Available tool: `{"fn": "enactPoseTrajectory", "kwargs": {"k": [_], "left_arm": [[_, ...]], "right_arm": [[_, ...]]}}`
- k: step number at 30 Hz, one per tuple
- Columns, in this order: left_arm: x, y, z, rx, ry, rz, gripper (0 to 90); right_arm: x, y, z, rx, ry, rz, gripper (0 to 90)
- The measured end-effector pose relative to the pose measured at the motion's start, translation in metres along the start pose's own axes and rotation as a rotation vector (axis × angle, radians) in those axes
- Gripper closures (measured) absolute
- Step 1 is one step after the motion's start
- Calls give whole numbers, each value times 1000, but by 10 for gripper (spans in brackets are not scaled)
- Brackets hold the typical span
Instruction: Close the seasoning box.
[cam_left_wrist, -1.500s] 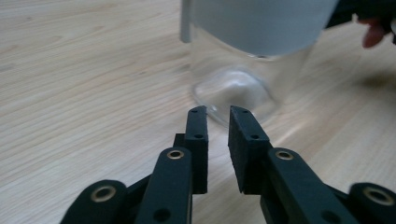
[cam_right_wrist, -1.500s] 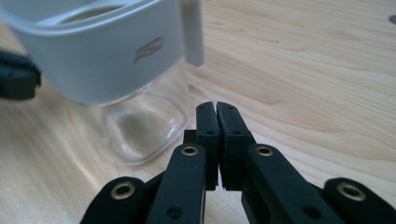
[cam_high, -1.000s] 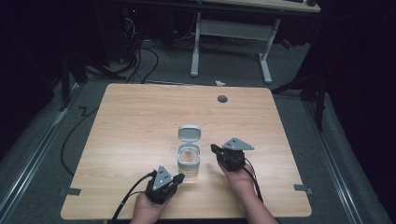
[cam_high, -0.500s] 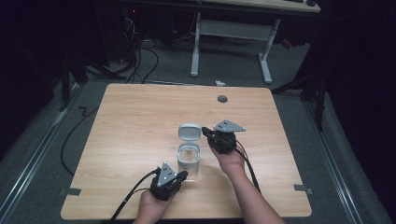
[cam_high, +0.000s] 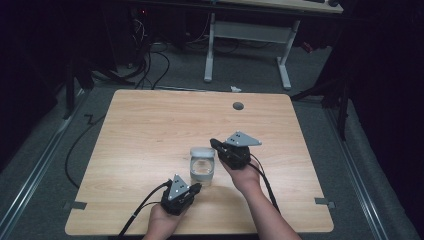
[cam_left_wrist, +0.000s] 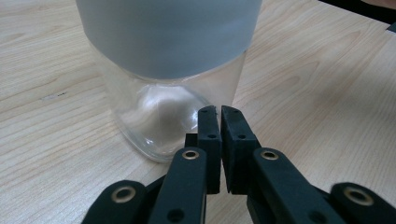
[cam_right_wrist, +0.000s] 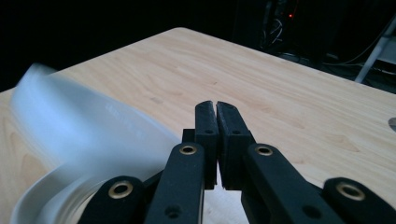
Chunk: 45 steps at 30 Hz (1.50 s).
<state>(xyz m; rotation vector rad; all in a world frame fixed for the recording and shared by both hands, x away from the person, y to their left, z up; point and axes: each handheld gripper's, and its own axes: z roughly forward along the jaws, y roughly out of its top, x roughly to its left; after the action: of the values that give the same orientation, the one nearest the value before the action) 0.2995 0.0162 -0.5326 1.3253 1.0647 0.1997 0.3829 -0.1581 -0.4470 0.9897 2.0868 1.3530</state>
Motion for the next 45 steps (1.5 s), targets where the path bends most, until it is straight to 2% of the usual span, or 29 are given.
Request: {"fn": "enactPoseTrajectory", "kwargs": {"k": [4, 7, 14, 17, 19, 21, 22, 25, 27, 28, 31, 32, 34, 36, 39, 42, 45], "left_arm": [[0, 0, -1, -2, 0, 2, 867], [0, 0, -1, -2, 0, 0, 861], [3, 7, -12, 15, -7, -12, 801], [12, 14, -24, 8, 11, 20, 749], [23, 22, -33, 2, 32, 43, 697], [40, 31, -41, -23, 83, 97, 650], [50, 37, -46, -28, 111, 93, 629], [83, 54, -64, -83, 201, 57, 601], [107, 61, -76, -110, 277, 44, 592], [117, 65, -82, -124, 309, 25, 586], [135, 73, -97, -179, 364, -46, 579], [138, 75, -100, -204, 376, -55, 576], [138, 75, -100, -224, 382, -59, 574], [134, 71, -96, -208, 372, -41, 574], [127, 64, -92, -163, 358, 19, 572], [123, 63, -93, -160, 352, 39, 573], [120, 64, -96, -172, 352, 51, 572]], "right_arm": [[9, -7, -7, 1, 7, -13, 875], [10, -12, -15, -7, 4, -3, 872], [1, -25, -29, -11, -14, 28, 845], [-8, -38, -34, 13, -36, 55, 819], [-17, -49, -38, 28, -60, 81, 799], [-26, -61, -44, 38, -92, 110, 760], [-31, -67, -47, 48, -110, 126, 737], [-48, -87, -59, 71, -178, 164, 678], [-59, -100, -70, 80, -223, 177, 654], [-64, -105, -76, 81, -243, 193, 641], [-77, -120, -94, 82, -292, 224, 577], [-81, -123, -100, 81, -309, 233, 549], [-85, -128, -110, 73, -345, 235, 495], [-89, -132, -116, 76, -376, 234, 470], [-93, -137, -118, 106, -382, 236, 458], [-94, -137, -113, 110, -365, 245, 447], [-90, -134, -110, 111, -354, 223, 441]]}}
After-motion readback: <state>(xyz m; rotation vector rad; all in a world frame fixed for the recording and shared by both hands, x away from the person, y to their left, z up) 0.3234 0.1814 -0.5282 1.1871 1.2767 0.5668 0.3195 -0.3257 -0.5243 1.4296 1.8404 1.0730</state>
